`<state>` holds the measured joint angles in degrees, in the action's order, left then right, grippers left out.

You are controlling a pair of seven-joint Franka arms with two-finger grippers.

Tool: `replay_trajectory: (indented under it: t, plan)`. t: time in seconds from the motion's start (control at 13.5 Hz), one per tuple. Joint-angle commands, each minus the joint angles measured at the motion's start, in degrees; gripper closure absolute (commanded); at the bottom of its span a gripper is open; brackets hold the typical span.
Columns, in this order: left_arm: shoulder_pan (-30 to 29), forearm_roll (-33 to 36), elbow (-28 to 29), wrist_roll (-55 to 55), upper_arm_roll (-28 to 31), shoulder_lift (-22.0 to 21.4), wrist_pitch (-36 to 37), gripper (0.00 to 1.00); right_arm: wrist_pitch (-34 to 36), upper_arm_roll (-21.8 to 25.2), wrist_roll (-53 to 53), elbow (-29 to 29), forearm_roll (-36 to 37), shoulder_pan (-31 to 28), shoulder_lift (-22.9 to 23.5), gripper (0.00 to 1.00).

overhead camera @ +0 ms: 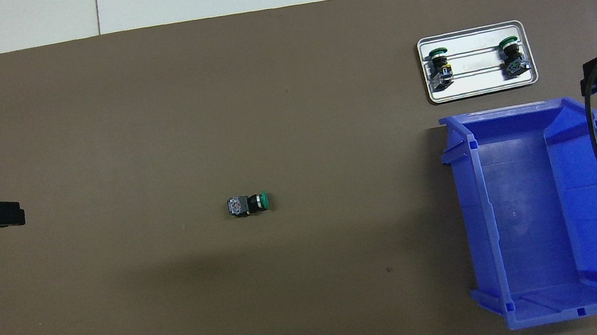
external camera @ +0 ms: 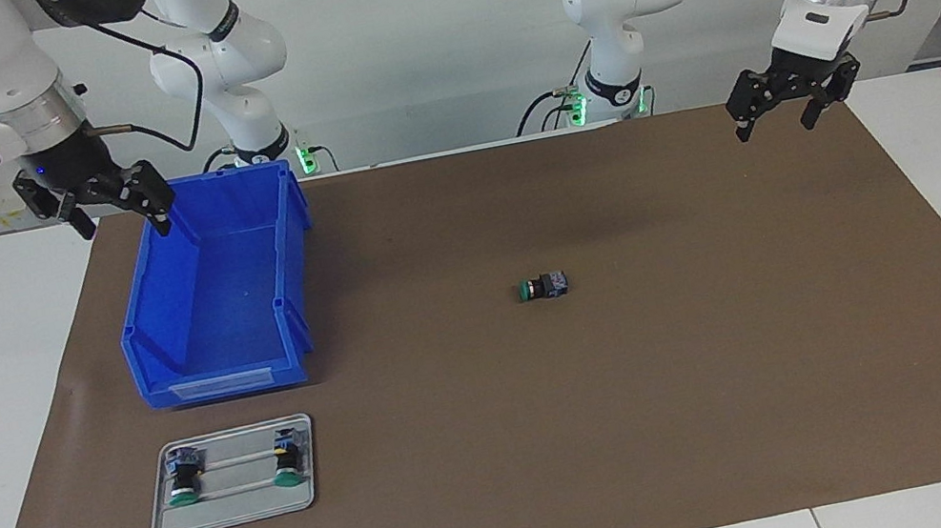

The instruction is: Place and press button with both arms

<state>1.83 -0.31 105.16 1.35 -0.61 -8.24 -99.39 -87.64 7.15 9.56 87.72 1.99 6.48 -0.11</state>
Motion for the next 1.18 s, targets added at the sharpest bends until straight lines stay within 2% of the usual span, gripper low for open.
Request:
replay_trajectory:
  t: [0.0, 0.3, 1.11]
  plan:
    - [-0.2, 0.9, 1.9, 0.6, 0.0, -1.7, -0.6, 0.00, -0.1, -0.5, -1.5, 0.0, -1.4, -1.2, 0.4, 0.00]
    - [-0.3, 0.9, 1.9, 0.6, 0.0, -1.7, -0.6, 0.00, -0.8, -0.4, -1.0, 0.3, -3.8, -1.6, 0.3, 0.00]
    - [-0.2, 0.9, 1.9, 0.6, 0.0, -1.7, -0.6, 0.00, -0.3, -0.6, -1.2, 1.1, -3.8, -0.8, -0.2, 0.00]
